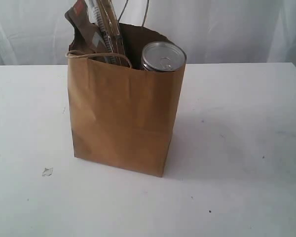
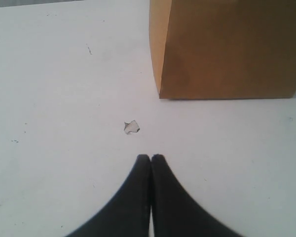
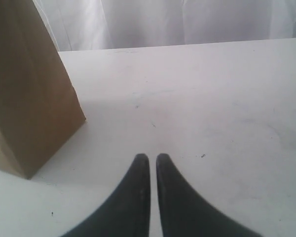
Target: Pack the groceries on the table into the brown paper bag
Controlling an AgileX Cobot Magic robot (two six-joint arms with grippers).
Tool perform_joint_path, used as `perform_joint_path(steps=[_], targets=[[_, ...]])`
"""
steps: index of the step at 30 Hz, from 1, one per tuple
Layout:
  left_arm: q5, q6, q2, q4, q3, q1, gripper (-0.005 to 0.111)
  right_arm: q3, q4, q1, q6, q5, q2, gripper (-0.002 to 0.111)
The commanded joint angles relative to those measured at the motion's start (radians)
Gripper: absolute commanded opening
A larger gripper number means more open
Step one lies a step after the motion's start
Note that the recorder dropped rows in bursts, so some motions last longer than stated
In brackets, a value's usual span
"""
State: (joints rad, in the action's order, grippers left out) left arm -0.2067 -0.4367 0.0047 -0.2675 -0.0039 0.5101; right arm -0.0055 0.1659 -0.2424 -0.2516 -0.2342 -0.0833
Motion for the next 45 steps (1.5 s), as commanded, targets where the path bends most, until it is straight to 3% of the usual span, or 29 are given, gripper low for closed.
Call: perform_joint_path(steps=[1, 12, 37, 45], targets=[[-0.005, -0.009, -0.005, -0.003, 0.004, 0.002, 0.001, 0.006, -0.003, 0.005, 0.001, 0.002, 0.002, 0.005], [-0.005, -0.009, -0.005, -0.003, 0.004, 0.002, 0.001, 0.006, -0.119, 0.005, 0.252, 0.015, 0.002, 0.005], [-0.005, -0.009, -0.005, -0.003, 0.004, 0.002, 0.001, 0.006, -0.147, 0.005, 0.252, 0.011, 0.004, 0.005], [-0.005, -0.009, -0.005, -0.003, 0.004, 0.002, 0.001, 0.006, -0.147, 0.143, 0.252, 0.011, 0.004, 0.005]])
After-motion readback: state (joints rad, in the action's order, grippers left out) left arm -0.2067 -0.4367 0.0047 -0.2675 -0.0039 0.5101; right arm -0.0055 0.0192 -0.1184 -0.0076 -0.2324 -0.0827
